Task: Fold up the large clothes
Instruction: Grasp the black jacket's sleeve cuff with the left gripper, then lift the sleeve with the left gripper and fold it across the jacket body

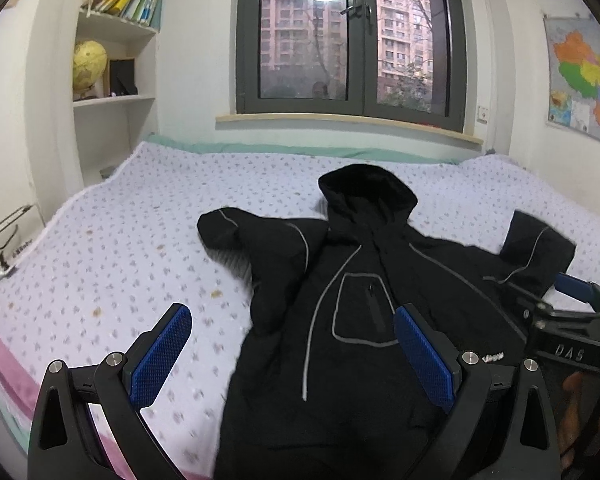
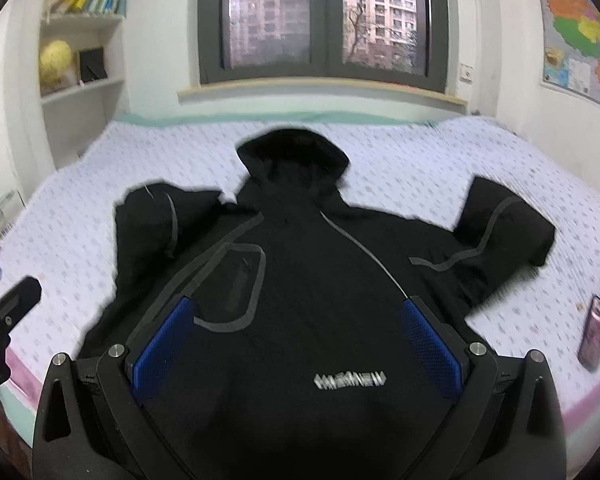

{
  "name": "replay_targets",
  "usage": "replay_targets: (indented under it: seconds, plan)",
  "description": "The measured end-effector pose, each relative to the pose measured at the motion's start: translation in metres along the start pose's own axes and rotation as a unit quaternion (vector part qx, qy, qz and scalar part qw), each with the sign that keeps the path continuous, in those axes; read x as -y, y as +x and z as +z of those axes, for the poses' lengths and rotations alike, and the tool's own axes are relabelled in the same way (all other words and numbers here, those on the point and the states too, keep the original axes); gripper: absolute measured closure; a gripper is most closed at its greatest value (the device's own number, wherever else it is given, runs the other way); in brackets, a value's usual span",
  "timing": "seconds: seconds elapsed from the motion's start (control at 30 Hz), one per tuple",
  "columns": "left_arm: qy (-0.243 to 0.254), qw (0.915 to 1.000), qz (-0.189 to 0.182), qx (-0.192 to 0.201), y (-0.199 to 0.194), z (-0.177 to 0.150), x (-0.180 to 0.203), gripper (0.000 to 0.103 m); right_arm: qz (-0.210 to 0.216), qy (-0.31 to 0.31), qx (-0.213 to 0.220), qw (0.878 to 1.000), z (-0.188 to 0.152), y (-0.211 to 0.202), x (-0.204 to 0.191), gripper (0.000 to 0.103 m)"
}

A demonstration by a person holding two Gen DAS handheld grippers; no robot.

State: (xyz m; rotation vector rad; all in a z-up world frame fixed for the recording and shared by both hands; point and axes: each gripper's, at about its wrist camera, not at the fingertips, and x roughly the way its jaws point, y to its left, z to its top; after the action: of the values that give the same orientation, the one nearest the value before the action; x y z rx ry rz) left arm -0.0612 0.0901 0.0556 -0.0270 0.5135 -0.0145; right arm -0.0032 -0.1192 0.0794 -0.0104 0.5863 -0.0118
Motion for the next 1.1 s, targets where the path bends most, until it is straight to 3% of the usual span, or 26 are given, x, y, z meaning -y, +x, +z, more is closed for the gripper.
replay_targets:
  seconds: [0.17, 0.23, 0.3, 0.43, 0.53, 0.7, 0.9, 0.97, 1.07, 1.1]
  plan:
    - [-0.028, 0.9974, -0.065, -0.014, 0.018, 0.048, -0.048, 0.002, 0.065, 0.022, 0.066, 0.995, 0.040, -0.004, -0.004, 0.000]
    - [-0.032, 0.9973, -0.063, -0.022, 0.036, 0.062, -0.064, 0.002, 0.058, 0.028, 0.088, 0.994, 0.047, 0.011, -0.007, 0.000]
    - [-0.035, 0.9973, -0.053, -0.036, 0.062, 0.070, -0.080, 0.002, 0.023, 0.009, 0.104, 0.994, 0.041, 0.040, -0.016, 0.000]
    - [-0.087, 0.9906, -0.076, -0.073, 0.124, 0.079, -0.123, 0.002, -0.020, -0.007, 0.076, 0.997, -0.002, 0.120, -0.023, 0.000]
    - [-0.117, 0.9856, -0.074, -0.097, 0.177, 0.084, -0.147, 0.002, -0.037, -0.003, 0.023, 0.999, -0.028, 0.156, -0.020, 0.000]
    - [-0.147, 0.9770, -0.086, -0.128, 0.267, 0.091, -0.173, 0.002, -0.018, 0.021, -0.001, 1.000, -0.045, 0.176, -0.006, 0.000]
    - [-0.220, 0.9525, -0.110, -0.180, 0.379, 0.084, -0.202, 0.003, -0.011, 0.024, -0.025, 0.999, -0.053, 0.188, -0.008, 0.000]
    - [-0.241, 0.9454, -0.104, -0.193, 0.411, 0.077, -0.207, 0.007, -0.011, 0.025, -0.021, 0.999, -0.053, 0.187, -0.008, 0.000]
    - [-0.264, 0.9373, -0.112, -0.198, 0.435, 0.070, -0.210, 0.022, -0.013, 0.028, -0.012, 0.999, -0.054, 0.185, -0.008, 0.000]
    - [-0.269, 0.9368, -0.112, -0.194, 0.441, 0.070, -0.210, 0.042, -0.013, 0.029, -0.012, 0.999, -0.054, 0.186, -0.008, 0.000]
